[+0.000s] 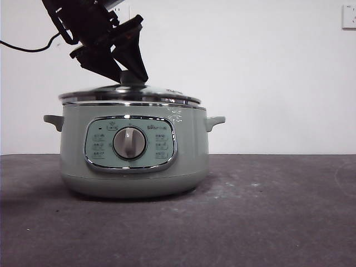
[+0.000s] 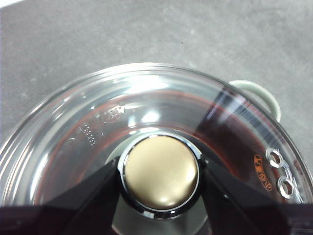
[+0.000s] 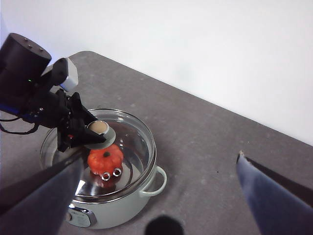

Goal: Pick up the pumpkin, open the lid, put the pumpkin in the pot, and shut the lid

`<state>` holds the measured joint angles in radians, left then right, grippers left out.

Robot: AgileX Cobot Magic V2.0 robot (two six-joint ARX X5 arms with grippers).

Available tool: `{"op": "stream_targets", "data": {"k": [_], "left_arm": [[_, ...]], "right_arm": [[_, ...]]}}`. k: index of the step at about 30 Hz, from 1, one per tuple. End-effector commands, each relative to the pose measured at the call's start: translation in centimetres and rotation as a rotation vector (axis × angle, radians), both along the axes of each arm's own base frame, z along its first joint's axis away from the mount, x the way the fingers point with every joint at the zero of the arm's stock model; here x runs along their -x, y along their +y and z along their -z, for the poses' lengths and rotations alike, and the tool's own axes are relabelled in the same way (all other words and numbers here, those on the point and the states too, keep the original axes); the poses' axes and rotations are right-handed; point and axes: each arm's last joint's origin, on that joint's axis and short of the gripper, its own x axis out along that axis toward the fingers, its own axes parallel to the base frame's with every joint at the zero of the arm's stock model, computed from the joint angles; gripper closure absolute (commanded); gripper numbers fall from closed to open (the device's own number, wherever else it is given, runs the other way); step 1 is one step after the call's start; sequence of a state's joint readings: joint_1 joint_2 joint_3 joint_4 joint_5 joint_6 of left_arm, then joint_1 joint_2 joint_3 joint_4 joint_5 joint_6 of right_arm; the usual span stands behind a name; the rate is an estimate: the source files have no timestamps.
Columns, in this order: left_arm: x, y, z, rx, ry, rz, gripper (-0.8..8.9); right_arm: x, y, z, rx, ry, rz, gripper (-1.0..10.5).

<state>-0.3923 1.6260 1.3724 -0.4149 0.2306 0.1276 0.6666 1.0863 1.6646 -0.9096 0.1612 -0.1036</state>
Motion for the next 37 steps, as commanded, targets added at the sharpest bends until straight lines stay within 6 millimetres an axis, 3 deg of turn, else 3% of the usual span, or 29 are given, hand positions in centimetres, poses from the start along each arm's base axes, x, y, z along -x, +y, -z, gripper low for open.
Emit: {"op": "stream_targets", "data": {"k": [1, 25, 27, 31, 37], "left_arm": [[-0.13, -0.13, -0.60, 0.021, -0.046, 0.013, 8.22], [0.54, -0.77, 0.00, -0.023, 0.012, 0.015, 8.09], [0.52, -0.78, -0.03, -0.021, 0.008, 0.014, 7.31], [0.48, -0.81, -0.10, -0.018, 0.000, 0.015, 3.38], [0.37, -0.84, -0.23, -0.011, -0.017, 0.013, 3.10]], "right_arm": [[0.00, 0.01, -0.07, -0.010, -0.001, 0.005, 3.5], [0.04, -0.01, 0.10, 0.001, 0.013, 0.004, 3.5], [0.05, -0.02, 0.15, 0.004, 0.018, 0.003, 3.5], [0.10, -0.06, 0.24, 0.011, 0.027, 0.003, 3.5], [0.20, -0.14, 0.58, 0.033, 0.056, 0.004, 3.5]]}}
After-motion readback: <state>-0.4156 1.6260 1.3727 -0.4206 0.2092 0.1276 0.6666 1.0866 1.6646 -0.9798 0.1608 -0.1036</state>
